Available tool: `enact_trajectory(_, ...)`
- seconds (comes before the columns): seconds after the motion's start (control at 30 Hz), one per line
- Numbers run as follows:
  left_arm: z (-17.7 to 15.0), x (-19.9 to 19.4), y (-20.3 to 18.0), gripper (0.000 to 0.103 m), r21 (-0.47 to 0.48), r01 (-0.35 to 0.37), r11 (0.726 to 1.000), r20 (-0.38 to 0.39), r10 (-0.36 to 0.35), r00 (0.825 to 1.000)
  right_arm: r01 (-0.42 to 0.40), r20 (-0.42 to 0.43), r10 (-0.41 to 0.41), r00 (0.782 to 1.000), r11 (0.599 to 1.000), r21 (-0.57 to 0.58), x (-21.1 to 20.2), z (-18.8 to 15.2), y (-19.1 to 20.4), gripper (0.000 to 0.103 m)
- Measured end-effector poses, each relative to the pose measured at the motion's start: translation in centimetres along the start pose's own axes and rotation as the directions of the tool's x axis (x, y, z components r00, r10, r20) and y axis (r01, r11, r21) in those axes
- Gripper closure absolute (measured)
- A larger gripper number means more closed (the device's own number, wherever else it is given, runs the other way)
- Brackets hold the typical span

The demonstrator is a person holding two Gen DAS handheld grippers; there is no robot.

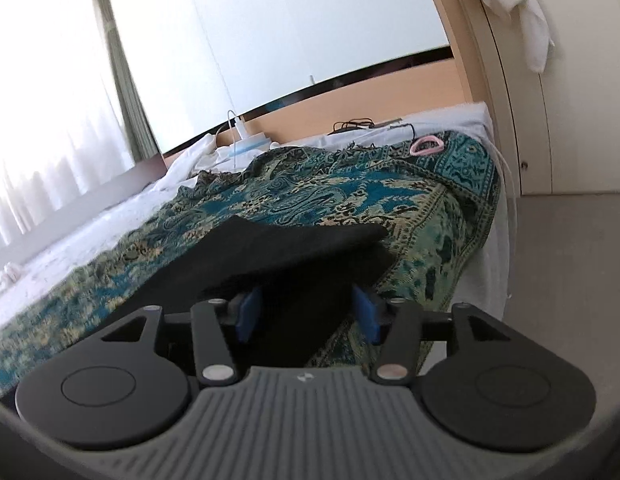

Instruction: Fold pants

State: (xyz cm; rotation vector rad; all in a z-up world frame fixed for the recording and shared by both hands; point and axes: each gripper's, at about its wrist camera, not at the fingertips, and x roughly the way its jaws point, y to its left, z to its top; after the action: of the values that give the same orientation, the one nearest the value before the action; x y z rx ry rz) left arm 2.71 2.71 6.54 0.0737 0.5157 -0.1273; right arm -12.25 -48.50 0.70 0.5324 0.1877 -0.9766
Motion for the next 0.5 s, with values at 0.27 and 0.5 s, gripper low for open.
enact_trajectory(0.27,-1.5,1.4,-16.8,0.025,0.115,0.331,0.937,-0.081,-0.323,0.943,-0.023,-0.001,0.023,1.0,0.991,0.128,-1.1,0.2,-1.9,0.042)
enact_trajectory(0.5,-4.2,2.2,-25.4,0.024,0.221,0.408,0.886,-0.16,-0.38,0.911,-0.108,-0.048,0.115,0.992,0.987,0.116,0.2,0.8,-2.5,0.029)
